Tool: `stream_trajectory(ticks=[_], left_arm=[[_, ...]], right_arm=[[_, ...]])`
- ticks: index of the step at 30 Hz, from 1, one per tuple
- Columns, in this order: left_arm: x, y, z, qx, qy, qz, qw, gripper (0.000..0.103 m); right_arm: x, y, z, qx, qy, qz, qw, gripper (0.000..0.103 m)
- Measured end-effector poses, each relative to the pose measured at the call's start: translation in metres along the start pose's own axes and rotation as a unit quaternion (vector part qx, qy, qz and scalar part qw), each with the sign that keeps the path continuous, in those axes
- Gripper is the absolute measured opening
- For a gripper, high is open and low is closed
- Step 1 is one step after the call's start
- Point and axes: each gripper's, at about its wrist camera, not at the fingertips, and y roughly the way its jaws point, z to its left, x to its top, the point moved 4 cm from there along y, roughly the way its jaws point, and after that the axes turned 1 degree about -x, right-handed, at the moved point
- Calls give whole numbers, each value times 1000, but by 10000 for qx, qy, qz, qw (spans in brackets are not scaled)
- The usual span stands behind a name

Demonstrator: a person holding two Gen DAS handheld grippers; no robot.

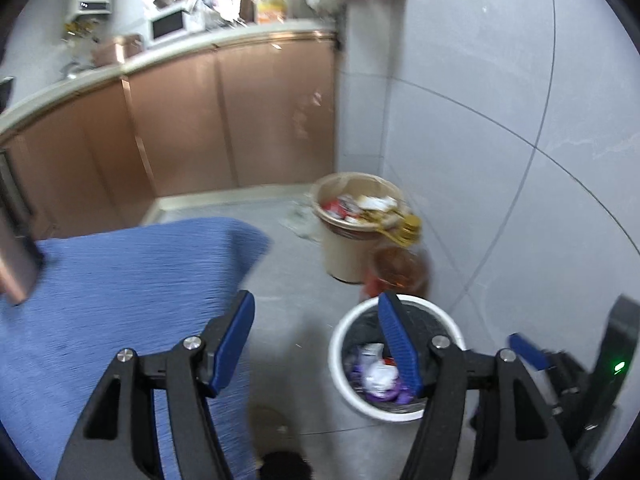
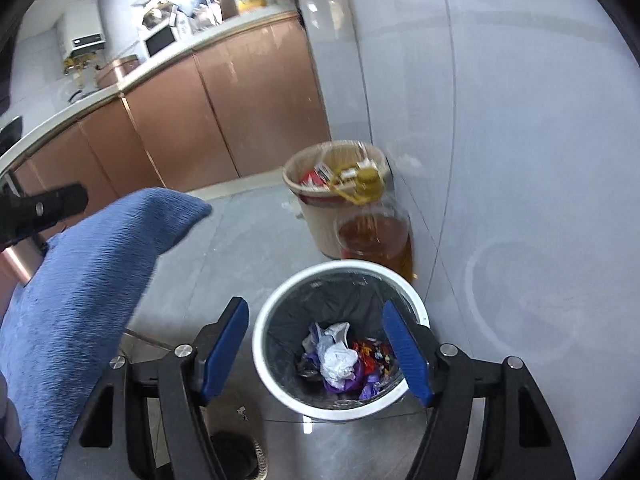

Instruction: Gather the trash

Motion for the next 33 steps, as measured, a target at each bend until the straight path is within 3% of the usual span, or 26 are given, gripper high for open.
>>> stream_trajectory(ticks=[8,14,28,33], left_arm=[[-16,-84,66,889,-196,-656,9937,67],[-30,-138,104,1260,-362,-1089,9854,71],[-46,-205,144,1933,-776,-1677,9636,81],[-48,-219,152,1985,-880,-1848,9585,82]], right_arm=[[12,-70,60,210,-593,-658,9958,88],[16,-116,95,222,-872,-1101,9898,102],[16,-176,132,48,-1158,-1682,9789,103],[17,-185,132,-40,-1147,-1799,9770,103]])
